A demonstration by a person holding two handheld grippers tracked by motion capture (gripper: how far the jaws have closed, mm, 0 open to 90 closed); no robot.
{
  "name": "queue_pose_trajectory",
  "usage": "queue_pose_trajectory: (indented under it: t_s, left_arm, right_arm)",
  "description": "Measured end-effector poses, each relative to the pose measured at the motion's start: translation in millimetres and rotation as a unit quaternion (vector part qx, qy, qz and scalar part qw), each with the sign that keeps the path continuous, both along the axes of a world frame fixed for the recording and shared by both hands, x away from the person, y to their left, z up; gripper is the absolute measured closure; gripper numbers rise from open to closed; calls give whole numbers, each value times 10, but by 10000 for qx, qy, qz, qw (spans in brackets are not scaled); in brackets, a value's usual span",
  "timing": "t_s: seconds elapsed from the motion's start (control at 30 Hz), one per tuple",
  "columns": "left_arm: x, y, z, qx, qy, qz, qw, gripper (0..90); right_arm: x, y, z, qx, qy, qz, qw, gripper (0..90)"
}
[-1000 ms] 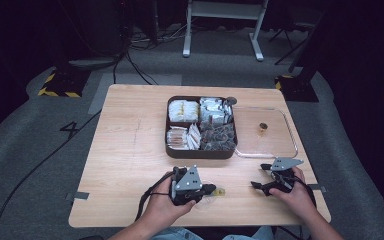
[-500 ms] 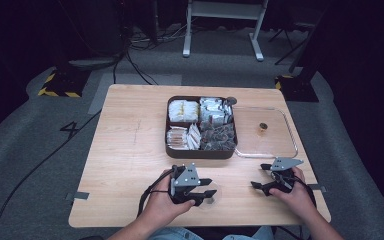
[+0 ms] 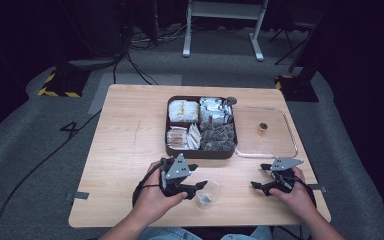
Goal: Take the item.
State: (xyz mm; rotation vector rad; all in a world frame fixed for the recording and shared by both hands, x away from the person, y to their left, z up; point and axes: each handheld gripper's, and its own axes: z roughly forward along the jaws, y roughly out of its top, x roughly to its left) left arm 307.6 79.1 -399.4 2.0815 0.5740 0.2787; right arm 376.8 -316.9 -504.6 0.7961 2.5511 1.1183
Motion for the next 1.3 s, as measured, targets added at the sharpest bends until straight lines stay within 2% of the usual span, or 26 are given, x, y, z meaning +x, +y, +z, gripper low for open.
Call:
queue_pose_trajectory:
  t_s: [0.03,0.07,0.1,0.2,0.3,0.33,0.4,0.43,0.5,0.73,0.77,0.8,0.87,0.9,0.97,1.0,1.03,1.07,1.1,1.2,1.3]
  left_arm:
    - [16,77,35,81,-19,199,9998,393]
    - [16,77,35,81,-19,199,9998,385]
    - [34,157,55,174,-31,394,9991,374]
    - [54,246,68,186,14,511,9985,357]
    - [93,447,62,262,43,766,9967,339]
    - [93,447,62,262,43,766,9967,334]
    - [111,574,47,365,64,918,9951,318]
    - [111,574,47,365,64,918,9951,316]
    - [129,690,28,453,84,1032,9936,303]
    - [141,885,-30,553,136,1052,9928,281]
    - [142,965,-73,617,211,1123,9915,281]
    - [142,965,-73,617,211,1123,9915,281]
    - [139,1100,-150,694,301,1288,9888,280]
    - [139,1100,-150,694,301,1288,9888,281]
    - [139,1220,-231,726,395,1415,9865,281]
    - [139,1220,-231,726,395,1415,9865,280]
    - [138,1292,-292,759,472,1540,9840,280]
    - [138,1316,-309,821,480,1575,9829,278]
    - [138,1316,-309,821,480,1575,9829,276]
    - [141,1423,-405,1015,587,1773,9771,276]
    - [148,1484,-468,1066,663,1862,9745,275]
  right_arm:
    - [-2,0,0,1,1,-5,10000,147]
    - [-2,0,0,1,1,-5,10000,147]
    - [-2,0,0,1,0,-6,10000,147]
    - [-2,0,0,0,1,-6,10000,147]
    - [-1,0,0,0,2,-6,10000,147]
    - [-1,0,0,0,1,-6,10000,147]
    - [-1,0,0,0,2,-6,10000,147]
    - [-1,0,0,0,3,-6,10000,147]
    - [-1,0,0,2,3,-6,10000,147]
    - [-1,0,0,2,4,-7,10000,147]
    - [-1,0,0,1,3,-6,10000,147]
    - [-1,0,0,1,3,-6,10000,147]
    - [-1,0,0,0,3,-6,10000,147]
    - [-1,0,0,1,3,-6,10000,147]
    - [0,0,0,1,4,-6,10000,147]
    - [0,0,0,1,4,-6,10000,147]
    - [-1,0,0,1,2,-5,10000,147]
    - [0,0,0,1,3,-6,10000,147]
    - [0,0,0,1,2,-5,10000,147]
    - [0,0,0,1,3,-6,10000,147]
    - [0,0,0,1,3,-5,10000,147]
